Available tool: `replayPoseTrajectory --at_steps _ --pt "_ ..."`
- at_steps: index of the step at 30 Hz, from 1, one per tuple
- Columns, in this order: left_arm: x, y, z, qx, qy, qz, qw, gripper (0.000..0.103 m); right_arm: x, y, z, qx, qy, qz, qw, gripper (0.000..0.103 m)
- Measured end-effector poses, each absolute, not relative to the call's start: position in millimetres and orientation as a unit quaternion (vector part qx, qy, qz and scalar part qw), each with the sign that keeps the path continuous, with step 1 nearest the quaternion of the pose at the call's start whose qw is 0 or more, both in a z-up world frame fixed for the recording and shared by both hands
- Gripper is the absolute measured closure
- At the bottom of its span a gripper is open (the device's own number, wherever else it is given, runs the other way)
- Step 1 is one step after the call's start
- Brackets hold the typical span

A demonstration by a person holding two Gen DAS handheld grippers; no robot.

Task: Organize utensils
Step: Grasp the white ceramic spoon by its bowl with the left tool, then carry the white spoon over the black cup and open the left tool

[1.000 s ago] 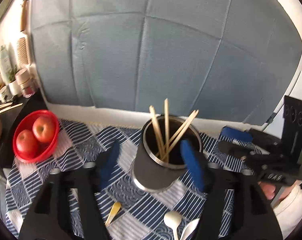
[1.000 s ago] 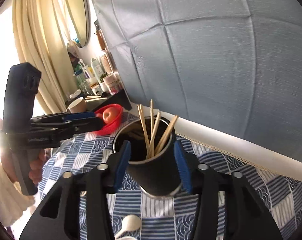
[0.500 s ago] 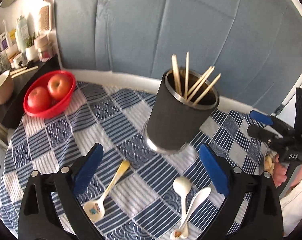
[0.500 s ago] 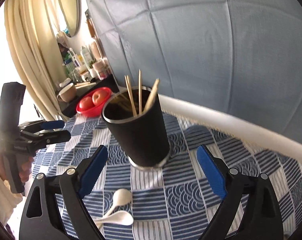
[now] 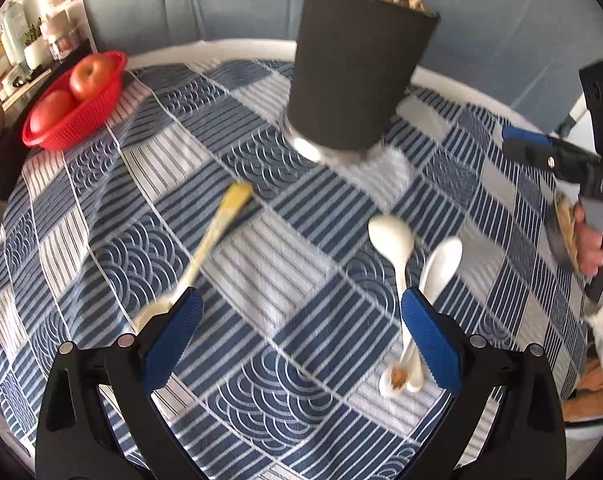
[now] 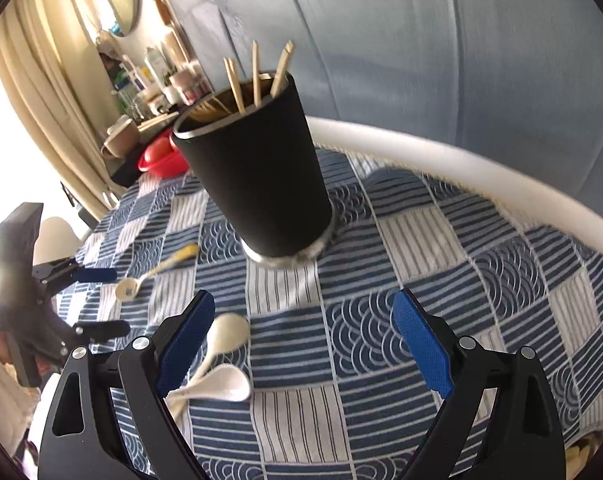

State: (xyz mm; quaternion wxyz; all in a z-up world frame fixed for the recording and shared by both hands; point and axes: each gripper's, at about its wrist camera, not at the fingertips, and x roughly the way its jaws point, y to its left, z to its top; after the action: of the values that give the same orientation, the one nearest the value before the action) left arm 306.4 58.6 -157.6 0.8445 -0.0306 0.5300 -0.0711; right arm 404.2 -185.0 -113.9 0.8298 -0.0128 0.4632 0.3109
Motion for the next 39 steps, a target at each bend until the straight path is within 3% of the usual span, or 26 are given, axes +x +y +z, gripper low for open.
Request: replayPoseTrajectory --at_steps 12,17,18,19,20,21,25,28,39 --pt "286 41 -186 -0.048 0.56 -0.104 0.82 0.006 388 -167 -146 -0.054 0.502 0.339 0.794 0.018" --pt "282 23 -193 -0.017 0.573 -0.118 0.811 0.006 380 -156 -165 -0.066 0.526 0.352 0.771 0.029" --pt "280 19 -194 -0.011 0.575 -0.119 0.809 0.007 378 -153 -170 -0.07 0.534 0.353 0.765 0.038" --pt "279 17 -195 -0.004 0.576 -0.12 0.809 0.011 377 -150 -175 -0.075 0.542 0.355 0.758 0.063" --pt "277 13 -197 0.001 0.578 -0.124 0.806 0.015 374 -145 -181 -0.08 0.551 0.36 0.749 0.076" --pt "276 9 -198 0.004 0.58 -0.132 0.804 0.017 372 -143 -183 -0.082 0.553 0.362 0.746 0.096" --pt "271 -5 -203 0.04 0.583 -0.145 0.799 0.037 367 -139 -175 -0.042 0.549 0.375 0.746 0.099" --pt "276 -5 -201 0.029 0.583 -0.14 0.8 0.072 365 -134 -167 -0.042 0.542 0.378 0.749 0.099" --pt "287 -3 -183 0.033 0.572 -0.144 0.807 0.078 367 -123 -132 -0.011 0.512 0.4 0.76 0.097"
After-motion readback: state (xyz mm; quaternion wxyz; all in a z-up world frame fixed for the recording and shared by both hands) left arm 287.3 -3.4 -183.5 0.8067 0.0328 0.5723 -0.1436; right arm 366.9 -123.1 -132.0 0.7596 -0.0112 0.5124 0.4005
